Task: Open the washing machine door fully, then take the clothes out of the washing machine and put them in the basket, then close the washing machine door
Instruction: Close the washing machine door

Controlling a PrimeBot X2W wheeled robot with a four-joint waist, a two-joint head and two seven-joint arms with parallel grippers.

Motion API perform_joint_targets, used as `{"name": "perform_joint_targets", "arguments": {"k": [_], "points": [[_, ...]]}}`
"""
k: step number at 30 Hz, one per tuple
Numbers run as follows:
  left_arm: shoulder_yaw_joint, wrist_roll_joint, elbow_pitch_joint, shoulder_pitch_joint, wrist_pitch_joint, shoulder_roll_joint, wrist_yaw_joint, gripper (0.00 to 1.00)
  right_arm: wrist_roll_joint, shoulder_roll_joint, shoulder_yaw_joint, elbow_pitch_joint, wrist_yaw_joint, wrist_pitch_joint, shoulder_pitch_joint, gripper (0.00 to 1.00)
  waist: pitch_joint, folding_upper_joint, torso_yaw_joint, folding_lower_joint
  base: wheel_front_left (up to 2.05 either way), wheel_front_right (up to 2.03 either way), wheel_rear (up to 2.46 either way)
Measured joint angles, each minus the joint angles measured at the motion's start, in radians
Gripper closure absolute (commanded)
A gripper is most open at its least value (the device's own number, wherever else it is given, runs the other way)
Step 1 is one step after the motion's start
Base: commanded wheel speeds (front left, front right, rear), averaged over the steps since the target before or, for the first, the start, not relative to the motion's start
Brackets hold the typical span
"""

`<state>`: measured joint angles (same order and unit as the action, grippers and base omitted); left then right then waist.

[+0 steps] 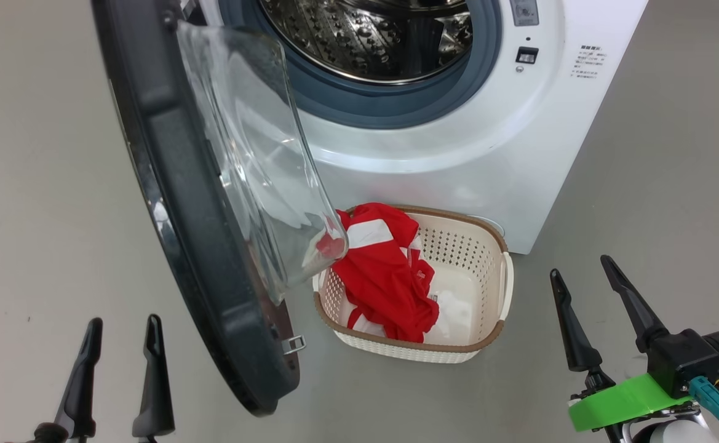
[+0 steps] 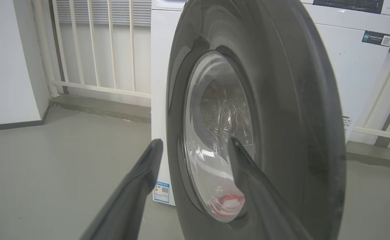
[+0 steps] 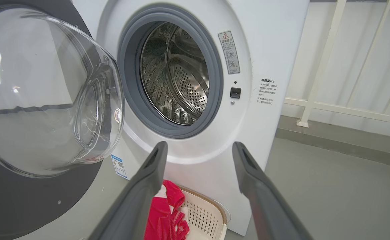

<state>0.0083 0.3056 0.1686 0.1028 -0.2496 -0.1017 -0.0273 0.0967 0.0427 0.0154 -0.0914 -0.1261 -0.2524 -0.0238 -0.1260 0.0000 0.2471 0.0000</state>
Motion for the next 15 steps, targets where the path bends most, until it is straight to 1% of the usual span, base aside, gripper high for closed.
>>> {"name": "perform_joint_targets", "arguments": {"k": [8,11,12,15], "points": [[0.0,-0.006,0.001,0.0,0.0,0.003,0.0,0.0,0.0,0.0,0.0,0.0,0.0,0.0,0.0,0.0,-0.011,0.0,-0.002,0.0,0.0,0.0,0.0],[-0.001,-0.005,0.0,0.0,0.0,0.006,0.001,0.86,0.0,0.0,0.0,-0.001,0.0,0.0,0.0,0.0,-0.012,0.0,-0.002,0.0,0.0,0.0,0.0],[-0.001,-0.003,0.0,0.0,0.0,0.007,0.001,1.0,0.0,0.0,0.001,-0.001,0.0,0.0,0.0,0.0,-0.012,0.0,-0.002,0.0,0.0,0.0,0.0],[0.0,0.024,0.001,0.0,0.0,0.012,0.004,1.0,0.0,0.0,0.001,-0.002,0.0,0.0,0.0,0.0,-0.011,0.0,-0.002,0.0,0.0,0.0,0.0]]}}
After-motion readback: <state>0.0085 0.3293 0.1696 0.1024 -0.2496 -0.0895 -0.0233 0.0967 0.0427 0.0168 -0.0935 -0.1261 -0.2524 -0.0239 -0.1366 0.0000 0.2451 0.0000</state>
